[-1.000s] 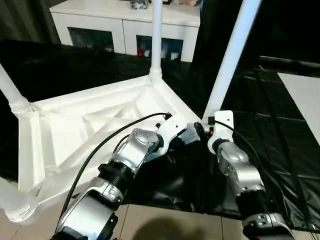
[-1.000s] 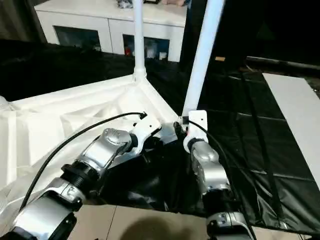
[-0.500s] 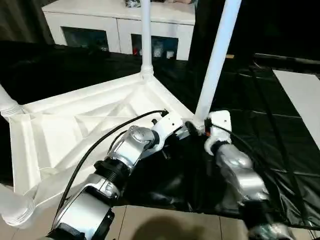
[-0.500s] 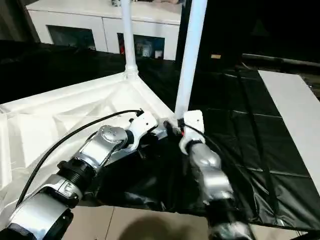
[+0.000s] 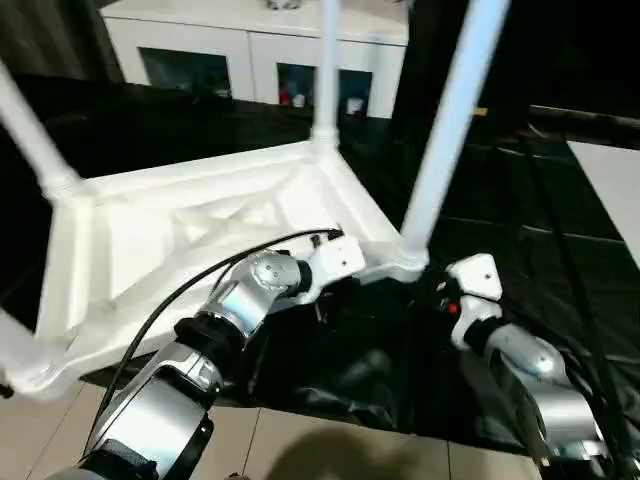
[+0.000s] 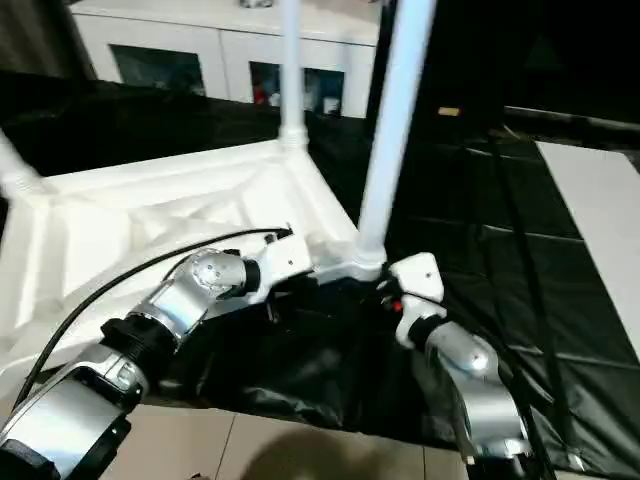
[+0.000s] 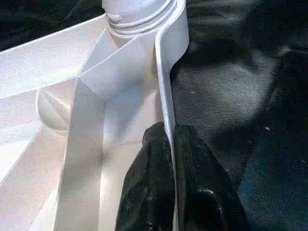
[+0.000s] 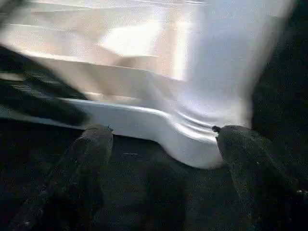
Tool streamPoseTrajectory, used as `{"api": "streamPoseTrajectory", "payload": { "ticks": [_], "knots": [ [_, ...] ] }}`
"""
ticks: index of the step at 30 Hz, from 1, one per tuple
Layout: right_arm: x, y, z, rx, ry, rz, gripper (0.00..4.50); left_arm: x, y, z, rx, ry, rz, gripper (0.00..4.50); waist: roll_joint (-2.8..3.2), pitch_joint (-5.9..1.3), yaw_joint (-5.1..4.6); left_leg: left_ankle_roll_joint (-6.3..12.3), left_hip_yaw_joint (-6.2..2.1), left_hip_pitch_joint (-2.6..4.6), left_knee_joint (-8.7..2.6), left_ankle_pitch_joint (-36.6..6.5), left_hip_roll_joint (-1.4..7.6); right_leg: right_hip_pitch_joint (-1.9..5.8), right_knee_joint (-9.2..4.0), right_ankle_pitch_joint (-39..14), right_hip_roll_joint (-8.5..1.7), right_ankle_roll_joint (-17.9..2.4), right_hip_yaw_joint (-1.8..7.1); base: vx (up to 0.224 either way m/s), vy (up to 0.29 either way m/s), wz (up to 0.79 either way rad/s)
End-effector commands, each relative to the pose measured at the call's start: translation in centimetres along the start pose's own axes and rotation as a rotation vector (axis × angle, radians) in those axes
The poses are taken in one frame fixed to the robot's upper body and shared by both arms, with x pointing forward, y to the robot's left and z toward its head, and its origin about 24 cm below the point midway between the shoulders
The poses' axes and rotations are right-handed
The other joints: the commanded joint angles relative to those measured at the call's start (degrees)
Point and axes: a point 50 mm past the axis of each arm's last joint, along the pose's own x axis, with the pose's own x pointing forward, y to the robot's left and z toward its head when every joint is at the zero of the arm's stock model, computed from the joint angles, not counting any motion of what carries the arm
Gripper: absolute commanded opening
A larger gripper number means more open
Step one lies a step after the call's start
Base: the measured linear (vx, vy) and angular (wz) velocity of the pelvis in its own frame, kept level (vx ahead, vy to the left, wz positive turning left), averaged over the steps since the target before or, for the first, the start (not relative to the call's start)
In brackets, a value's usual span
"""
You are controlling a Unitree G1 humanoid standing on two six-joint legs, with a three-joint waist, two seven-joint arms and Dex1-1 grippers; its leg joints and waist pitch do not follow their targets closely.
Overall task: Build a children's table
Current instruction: Rotate leg to tighten
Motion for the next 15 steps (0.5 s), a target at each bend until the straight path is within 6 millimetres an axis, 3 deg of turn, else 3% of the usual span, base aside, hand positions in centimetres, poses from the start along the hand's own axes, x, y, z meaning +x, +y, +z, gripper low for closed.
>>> {"api": "streamPoseTrajectory", "payload": {
  "ticks": [1, 4, 10, 15],
  "knots": [
    [-0.5, 1.0, 0.2, 0.000, 0.001, 0.110, 3.78, 0.4, -0.2, 1.8, 0.107, -0.086, -0.037, 0.00, -0.32, -3.00, 0.03, 4.66, -0.08, -0.18, -3.94, -10.1, 1.36, 3.14, -4.23, -15.4, -3.04, -8.1, 2.72, 0.000, 0.000, 0.00],
    [-0.9, 1.8, 0.0, 0.011, 0.014, 0.202, 3.78, 0.5, -0.2, 2.5, 0.131, -0.137, -0.041, 0.00, -0.29, -3.08, 0.41, 4.81, 0.00, -0.20, -3.83, -9.6, 1.39, 3.24, -3.91, -13.0, -3.10, -8.9, 2.80, 0.000, 0.000, 0.00],
    [-0.8, 2.4, -0.1, -0.009, 0.041, 0.230, 3.78, 0.6, -0.6, 3.9, 0.158, -0.261, -0.066, 0.00, -0.62, -3.09, 0.99, 4.44, 0.08, -0.24, -3.73, -8.7, 1.28, 3.24, -3.92, -15.4, -3.34, -8.2, 2.81, 0.000, 0.000, 0.00],
    [-0.6, 2.7, 0.0, -0.012, 0.045, 0.242, 3.78, 0.7, -0.6, 3.3, 0.136, -0.246, -0.046, 0.00, -0.37, -3.10, 1.45, 4.63, 0.13, -0.25, -3.65, -7.5, 1.34, 3.20, -3.62, -13.9, -3.34, -8.4, 2.87, 0.000, 0.000, 0.00]
  ]
}}
